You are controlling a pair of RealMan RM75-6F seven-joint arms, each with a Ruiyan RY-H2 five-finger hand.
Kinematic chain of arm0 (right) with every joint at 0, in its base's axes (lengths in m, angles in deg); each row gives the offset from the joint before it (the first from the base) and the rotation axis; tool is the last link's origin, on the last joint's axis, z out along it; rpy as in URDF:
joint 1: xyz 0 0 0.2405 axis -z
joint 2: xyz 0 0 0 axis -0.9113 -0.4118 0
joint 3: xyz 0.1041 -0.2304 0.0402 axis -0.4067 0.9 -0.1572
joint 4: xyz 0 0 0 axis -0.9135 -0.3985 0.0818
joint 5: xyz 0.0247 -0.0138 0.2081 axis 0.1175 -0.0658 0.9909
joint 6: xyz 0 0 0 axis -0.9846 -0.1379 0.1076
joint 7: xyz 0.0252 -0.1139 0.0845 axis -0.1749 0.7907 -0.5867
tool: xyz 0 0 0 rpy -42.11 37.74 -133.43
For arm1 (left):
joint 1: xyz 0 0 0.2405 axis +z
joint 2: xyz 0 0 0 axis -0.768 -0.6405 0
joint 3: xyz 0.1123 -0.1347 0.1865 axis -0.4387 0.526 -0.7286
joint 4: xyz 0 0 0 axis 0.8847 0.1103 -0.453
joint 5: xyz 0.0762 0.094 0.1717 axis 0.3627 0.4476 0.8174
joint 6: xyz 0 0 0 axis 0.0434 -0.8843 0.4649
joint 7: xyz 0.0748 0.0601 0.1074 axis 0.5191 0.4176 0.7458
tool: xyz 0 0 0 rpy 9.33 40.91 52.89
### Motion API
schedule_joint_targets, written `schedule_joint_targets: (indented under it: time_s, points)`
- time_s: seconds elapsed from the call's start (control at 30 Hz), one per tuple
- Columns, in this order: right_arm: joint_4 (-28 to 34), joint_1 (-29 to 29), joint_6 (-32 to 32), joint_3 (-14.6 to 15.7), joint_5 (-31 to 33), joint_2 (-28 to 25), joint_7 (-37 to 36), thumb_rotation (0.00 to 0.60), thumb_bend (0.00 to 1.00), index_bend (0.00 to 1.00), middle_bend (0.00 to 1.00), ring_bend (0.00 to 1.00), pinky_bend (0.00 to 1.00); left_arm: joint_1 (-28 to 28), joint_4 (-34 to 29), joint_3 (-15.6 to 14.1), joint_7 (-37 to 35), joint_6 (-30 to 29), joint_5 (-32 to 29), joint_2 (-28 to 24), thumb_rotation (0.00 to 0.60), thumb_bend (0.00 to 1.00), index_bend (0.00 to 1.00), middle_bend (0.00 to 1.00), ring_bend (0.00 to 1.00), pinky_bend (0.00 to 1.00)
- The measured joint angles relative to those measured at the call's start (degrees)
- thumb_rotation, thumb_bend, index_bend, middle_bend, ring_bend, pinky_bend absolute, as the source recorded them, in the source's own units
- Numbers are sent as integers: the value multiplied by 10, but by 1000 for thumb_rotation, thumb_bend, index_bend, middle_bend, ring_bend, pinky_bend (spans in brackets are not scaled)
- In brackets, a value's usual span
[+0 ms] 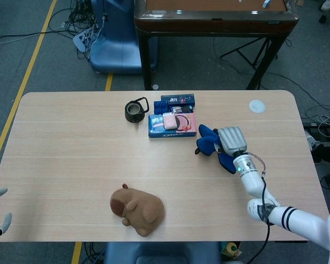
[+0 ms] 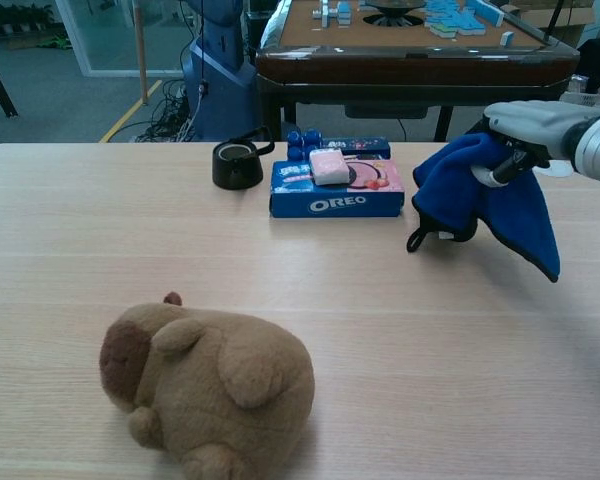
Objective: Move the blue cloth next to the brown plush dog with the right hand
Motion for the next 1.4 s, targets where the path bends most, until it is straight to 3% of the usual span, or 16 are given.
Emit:
schedule_joint_targets:
  time_s: [0.33, 0.63, 0.77, 0.9, 0.97, 1.07, 1.4]
  points:
    - [152, 22, -12, 39, -137, -61, -83, 600, 638, 695, 596, 541, 779, -1, -1, 0, 4, 2, 1, 2, 600, 358, 199, 47, 44, 20]
    - [207, 26, 3, 87, -222, -78, -132, 600, 598, 687, 587, 514, 750, -1, -3, -1, 6, 0, 4, 1, 600, 358, 199, 47, 44, 20]
    - [212, 20, 18, 106, -255, -83, -142, 600, 375, 514, 451, 378, 601, -1, -5, -2, 6, -1, 6, 0, 600, 358, 198, 47, 44, 20]
    - [213, 13, 33, 117, -272, -91, -161, 600, 76, 139, 186, 123, 279, 0, -5, -1, 6, -2, 5, 0, 600, 358, 198, 47, 44, 20]
    - [213, 11, 33, 121, -284, -95, -159, 600, 10, 28, 98, 42, 161, 0, -6, -2, 7, -1, 6, 0, 600, 358, 198, 47, 44, 20]
    - [215, 11, 23, 125, -296, -98, -155, 600, 0, 0, 34, 0, 94, -1, -6, -2, 7, -1, 6, 0, 600, 358, 199, 47, 44, 20]
    - [225, 25, -18, 124, -304, -118, -142, 600, 0, 0, 25, 0, 92, -1, -5, -2, 5, -1, 6, -1, 600, 358, 198, 47, 44, 20]
